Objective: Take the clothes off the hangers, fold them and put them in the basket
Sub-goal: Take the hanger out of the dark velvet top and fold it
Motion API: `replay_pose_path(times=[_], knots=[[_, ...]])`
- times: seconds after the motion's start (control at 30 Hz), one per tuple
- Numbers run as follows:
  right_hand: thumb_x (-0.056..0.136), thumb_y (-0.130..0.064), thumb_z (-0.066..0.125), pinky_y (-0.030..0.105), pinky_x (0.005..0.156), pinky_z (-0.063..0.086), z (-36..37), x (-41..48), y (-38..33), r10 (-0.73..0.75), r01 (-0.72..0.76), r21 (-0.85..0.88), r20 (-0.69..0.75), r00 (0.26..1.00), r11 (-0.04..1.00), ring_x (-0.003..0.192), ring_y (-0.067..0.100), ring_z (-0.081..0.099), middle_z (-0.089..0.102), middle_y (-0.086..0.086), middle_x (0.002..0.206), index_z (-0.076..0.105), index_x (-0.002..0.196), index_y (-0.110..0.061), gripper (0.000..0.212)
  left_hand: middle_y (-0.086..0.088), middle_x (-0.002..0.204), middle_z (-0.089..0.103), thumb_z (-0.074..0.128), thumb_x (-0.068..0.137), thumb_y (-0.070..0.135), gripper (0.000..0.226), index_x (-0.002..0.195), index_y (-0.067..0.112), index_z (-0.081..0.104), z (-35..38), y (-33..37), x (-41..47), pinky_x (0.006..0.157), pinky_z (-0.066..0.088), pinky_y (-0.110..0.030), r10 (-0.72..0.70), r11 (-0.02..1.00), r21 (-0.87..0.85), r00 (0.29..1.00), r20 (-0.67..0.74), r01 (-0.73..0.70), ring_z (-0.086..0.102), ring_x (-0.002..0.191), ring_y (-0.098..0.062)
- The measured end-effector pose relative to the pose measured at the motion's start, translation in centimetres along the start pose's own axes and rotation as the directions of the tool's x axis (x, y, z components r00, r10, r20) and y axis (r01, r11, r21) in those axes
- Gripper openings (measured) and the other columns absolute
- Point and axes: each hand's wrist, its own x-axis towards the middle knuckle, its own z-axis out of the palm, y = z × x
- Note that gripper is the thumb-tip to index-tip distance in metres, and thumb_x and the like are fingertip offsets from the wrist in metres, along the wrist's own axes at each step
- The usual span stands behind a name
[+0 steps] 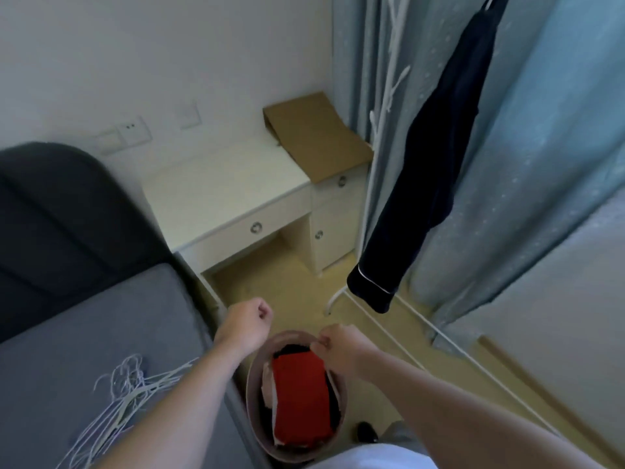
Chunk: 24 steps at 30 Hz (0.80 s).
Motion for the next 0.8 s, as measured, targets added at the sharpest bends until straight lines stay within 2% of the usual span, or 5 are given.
replay_pose_path(times=[0.17, 0.27, 0.4, 0.6, 0.8], knots=[[0.095, -0.037, 0.049, 0.031, 0.055, 0.041, -5.6, -1.7, -0.5, -0.031, 0.031, -0.003, -0.173, 0.984, 1.0, 0.061, 0.018, 0.048, 0.052, -0.001, 0.068, 0.048, 0.067, -0.016, 0.035, 0.017, 0.077, 0.065, 0.055, 0.095, 0.032, 0.017, 0.08, 0.033, 0.063, -4.6, 6.0, 1.5, 0.059, 0.045, -0.023, 0.156, 0.987, -0.018, 0.981, -0.114, -0.159, 0.06, 0.069, -0.002], [0.093, -0.036, 0.049, 0.033, 0.054, 0.039, -9.6, -2.8, -0.4, -0.043, 0.05, 0.019, -0.291, 0.956, 0.999, 0.058, 0.018, 0.046, 0.048, -0.001, 0.061, 0.044, 0.061, -0.017, 0.037, 0.017, 0.077, 0.063, 0.056, 0.094, 0.032, 0.014, 0.083, 0.032, 0.063, -6.8, 9.6, 2.1, 0.06, 0.047, -0.024, 0.227, 0.972, -0.006, 0.953, -0.198, -0.233, 0.058, 0.069, -0.003], [0.09, -0.032, 0.051, 0.031, 0.052, 0.037, -16.3, -4.7, -0.2, -0.051, 0.114, 0.102, -0.482, 0.875, 0.988, 0.054, 0.017, 0.039, 0.043, -0.001, 0.057, 0.037, 0.058, -0.016, 0.038, 0.011, 0.079, 0.065, 0.061, 0.092, 0.029, 0.01, 0.086, 0.026, 0.068, -9.6, 15.0, 2.3, 0.071, 0.05, -0.028, 0.296, 0.946, -0.03, 0.902, -0.314, -0.321, 0.061, 0.077, -0.015], [0.088, -0.033, 0.054, 0.03, 0.051, 0.035, -24.0, -7.4, 0.1, -0.095, 0.229, 0.134, -0.631, 0.77, 0.964, 0.051, 0.015, 0.035, 0.037, -0.005, 0.052, 0.031, 0.057, -0.019, 0.041, 0.01, 0.067, 0.061, 0.057, 0.092, 0.031, 0.013, 0.081, 0.03, 0.065, -12.7, 22.2, 1.9, 0.051, 0.041, -0.026, 0.37, 0.911, -0.022, 0.838, -0.4, -0.413, 0.056, 0.055, -0.008], [0.09, -0.028, 0.056, 0.029, 0.051, 0.034, -30.5, -9.0, 1.4, -0.04, 0.321, 0.206, -0.783, 0.62, 0.924, 0.052, 0.016, 0.034, 0.036, 0.001, 0.055, 0.033, 0.059, -0.014, 0.041, 0.014, 0.063, 0.054, 0.059, 0.093, 0.031, 0.011, 0.084, 0.032, 0.065, -14.0, 26.4, 1.8, 0.054, 0.035, -0.022, 0.421, 0.885, 0.034, 0.767, -0.484, -0.465, 0.054, 0.063, -0.003]])
